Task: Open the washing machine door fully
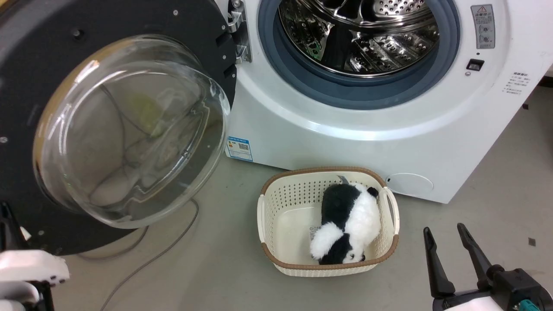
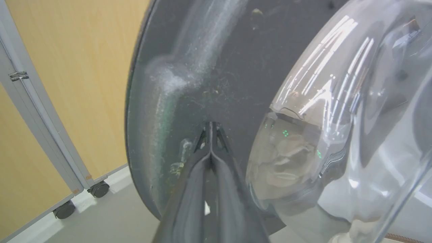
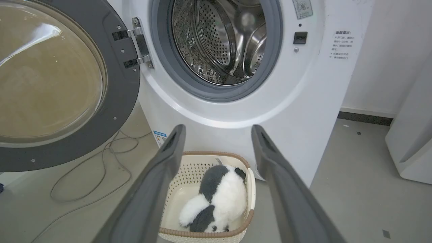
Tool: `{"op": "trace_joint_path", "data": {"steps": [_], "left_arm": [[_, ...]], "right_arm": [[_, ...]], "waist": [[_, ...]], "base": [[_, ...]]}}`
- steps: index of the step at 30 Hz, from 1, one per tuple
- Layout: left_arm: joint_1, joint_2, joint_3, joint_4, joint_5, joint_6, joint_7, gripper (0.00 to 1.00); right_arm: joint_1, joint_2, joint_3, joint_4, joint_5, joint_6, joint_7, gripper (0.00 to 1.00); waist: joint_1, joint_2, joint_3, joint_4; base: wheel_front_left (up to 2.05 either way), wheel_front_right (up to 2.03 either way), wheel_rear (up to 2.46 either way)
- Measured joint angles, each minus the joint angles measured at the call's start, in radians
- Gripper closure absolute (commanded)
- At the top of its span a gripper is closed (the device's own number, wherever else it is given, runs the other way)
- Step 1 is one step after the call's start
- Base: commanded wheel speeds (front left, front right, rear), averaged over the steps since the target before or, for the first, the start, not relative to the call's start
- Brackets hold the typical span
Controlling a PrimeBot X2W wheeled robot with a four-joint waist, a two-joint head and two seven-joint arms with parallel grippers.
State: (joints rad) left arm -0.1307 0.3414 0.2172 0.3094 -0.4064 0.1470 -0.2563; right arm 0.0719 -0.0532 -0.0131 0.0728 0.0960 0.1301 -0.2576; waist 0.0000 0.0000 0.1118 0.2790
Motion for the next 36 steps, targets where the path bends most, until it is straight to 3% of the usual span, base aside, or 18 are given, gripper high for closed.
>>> {"op": "trace_joint_path", "data": {"steps": [5,22,27,36], "left_arm": [[-0.073,0.013,0.03,0.082,0.008,-0.044,0.0,1.0],[-0.218,0.03,0.127,0.293,0.07,-0.119,0.0,1.0],[-0.214,0.016,0.155,0.275,0.106,-0.133,0.0,1.0],[-0.096,-0.057,0.16,0.09,0.189,-0.175,0.0,1.0]], "right_arm": [[-0.004,0.0,0.003,0.0,-0.001,0.0,0.0,0.0],[-0.021,0.0,-0.001,0.001,-0.008,0.0,0.0,0.0],[-0.02,0.0,-0.001,0.0,-0.007,0.0,0.0,0.0],[-0.011,0.0,-0.031,-0.045,0.003,0.0,0.0,0.0]], "waist": [[0.0,0.0,0.012,-0.009],[0.0,0.0,0.018,-0.04],[0.0001,0.0,-0.004,-0.048],[0.0,0.0,-0.068,-0.061]], "base": [[0.0,0.0,0.0],[0.0,0.0,0.0],[0.0,0.0,0.0],[0.0,0.0,0.0]]}}
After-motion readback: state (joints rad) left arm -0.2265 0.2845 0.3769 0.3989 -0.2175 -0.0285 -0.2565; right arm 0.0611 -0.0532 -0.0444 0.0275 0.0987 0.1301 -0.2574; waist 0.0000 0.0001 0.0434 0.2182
